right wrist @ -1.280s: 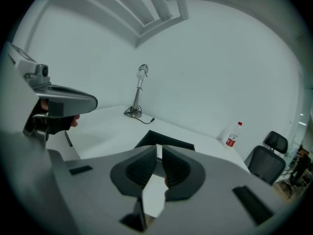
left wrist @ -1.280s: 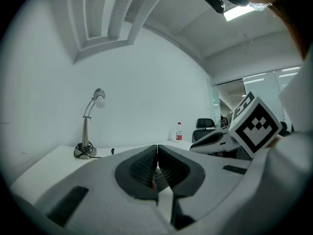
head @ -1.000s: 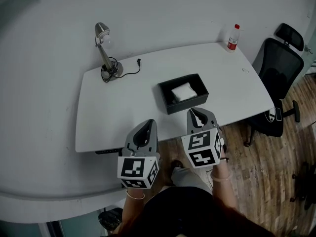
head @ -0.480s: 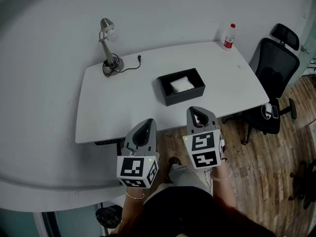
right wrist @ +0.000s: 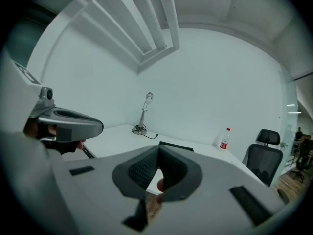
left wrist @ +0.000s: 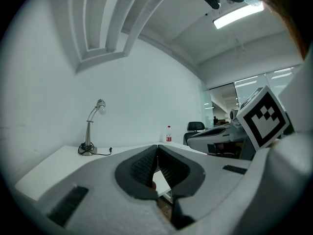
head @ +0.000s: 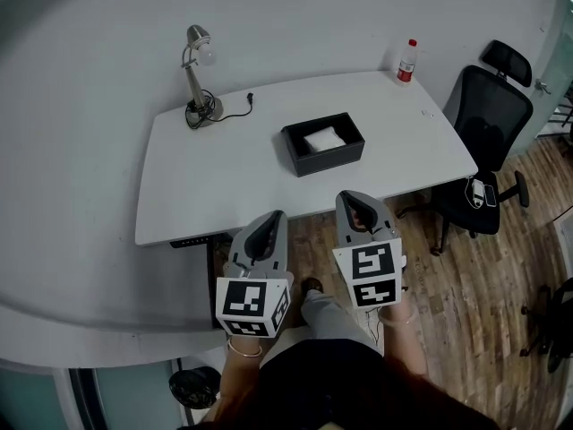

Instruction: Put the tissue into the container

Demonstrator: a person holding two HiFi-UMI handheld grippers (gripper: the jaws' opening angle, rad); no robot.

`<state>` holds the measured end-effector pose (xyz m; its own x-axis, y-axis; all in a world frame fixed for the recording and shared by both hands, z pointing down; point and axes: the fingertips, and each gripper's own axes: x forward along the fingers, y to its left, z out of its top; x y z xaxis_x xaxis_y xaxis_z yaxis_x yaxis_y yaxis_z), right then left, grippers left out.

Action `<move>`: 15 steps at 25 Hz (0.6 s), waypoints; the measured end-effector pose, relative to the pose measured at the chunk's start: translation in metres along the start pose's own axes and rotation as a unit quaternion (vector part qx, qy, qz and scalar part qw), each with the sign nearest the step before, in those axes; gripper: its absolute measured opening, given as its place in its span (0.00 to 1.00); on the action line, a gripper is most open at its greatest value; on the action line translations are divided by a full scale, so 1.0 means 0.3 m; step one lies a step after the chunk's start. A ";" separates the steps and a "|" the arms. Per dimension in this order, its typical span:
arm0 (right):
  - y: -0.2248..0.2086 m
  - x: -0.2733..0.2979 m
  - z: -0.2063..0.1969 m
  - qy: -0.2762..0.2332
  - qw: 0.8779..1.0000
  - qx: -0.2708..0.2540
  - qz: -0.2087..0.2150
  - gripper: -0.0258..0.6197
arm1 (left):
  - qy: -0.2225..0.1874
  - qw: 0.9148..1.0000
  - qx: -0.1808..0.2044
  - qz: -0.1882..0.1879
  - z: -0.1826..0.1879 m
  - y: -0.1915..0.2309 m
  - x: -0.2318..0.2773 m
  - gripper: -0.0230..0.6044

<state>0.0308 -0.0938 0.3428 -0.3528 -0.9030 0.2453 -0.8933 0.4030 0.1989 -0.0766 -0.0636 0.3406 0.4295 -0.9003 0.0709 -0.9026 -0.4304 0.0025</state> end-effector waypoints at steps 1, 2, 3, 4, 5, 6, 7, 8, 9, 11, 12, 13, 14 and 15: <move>0.006 -0.015 -0.003 -0.002 1.000 0.001 -0.002 0.07 | -0.002 1.000 0.001 -0.001 0.001 -0.006 -0.012 0.08; 0.010 -0.030 -0.005 -0.006 1.000 0.001 -0.005 0.07 | -0.004 1.000 0.002 -0.002 0.002 -0.012 -0.023 0.08; 0.013 -0.046 -0.005 -0.010 1.000 0.000 -0.009 0.07 | -0.006 1.000 0.003 -0.003 0.003 -0.017 -0.033 0.08; 0.016 -0.061 -0.004 -0.015 1.000 -0.001 -0.014 0.07 | -0.007 1.000 0.003 -0.003 0.003 -0.021 -0.041 0.08; 0.019 -0.076 -0.003 -0.021 1.000 0.000 -0.018 0.07 | -0.008 1.000 0.003 -0.002 0.003 -0.023 -0.049 0.08; 0.023 -0.091 -0.001 -0.027 0.999 0.004 -0.019 0.07 | -0.008 1.000 0.002 0.000 0.001 -0.022 -0.056 0.08; 0.027 -0.105 0.002 -0.032 0.999 0.012 -0.017 0.07 | -0.008 1.000 0.002 0.004 0.001 -0.020 -0.063 0.08; 0.031 -0.118 0.006 -0.038 0.999 0.023 -0.013 0.07 | -0.009 1.000 0.003 0.007 0.001 -0.017 -0.068 0.08; 0.034 -0.130 0.013 -0.045 0.998 0.034 -0.008 0.07 | -0.009 1.000 0.003 0.010 0.003 -0.014 -0.073 0.08; 0.037 -0.149 0.025 -0.056 0.997 0.050 -0.002 0.07 | -0.010 1.000 0.003 0.010 0.003 -0.013 -0.081 0.08; 0.038 -0.157 0.028 -0.059 0.997 0.053 -0.002 0.07 | -0.010 1.000 0.002 0.010 0.002 -0.014 -0.084 0.08; 0.038 -0.164 0.028 -0.060 0.997 0.055 -0.003 0.07 | -0.010 1.000 0.000 0.009 0.000 -0.015 -0.086 0.08; 0.035 -0.170 0.025 -0.062 0.997 0.056 -0.005 0.07 | -0.010 1.000 -0.001 0.009 0.000 -0.017 -0.085 0.08; 0.031 -0.175 0.021 -0.063 0.996 0.057 -0.006 0.07 | -0.011 1.000 -0.002 0.008 0.002 -0.019 -0.084 0.08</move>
<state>0.0392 -0.0436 0.3257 -0.3676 -0.9220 0.1218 -0.9209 0.3791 0.0906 -0.0821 -0.0384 0.3381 0.4150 -0.9085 0.0483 -0.9097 -0.4152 0.0064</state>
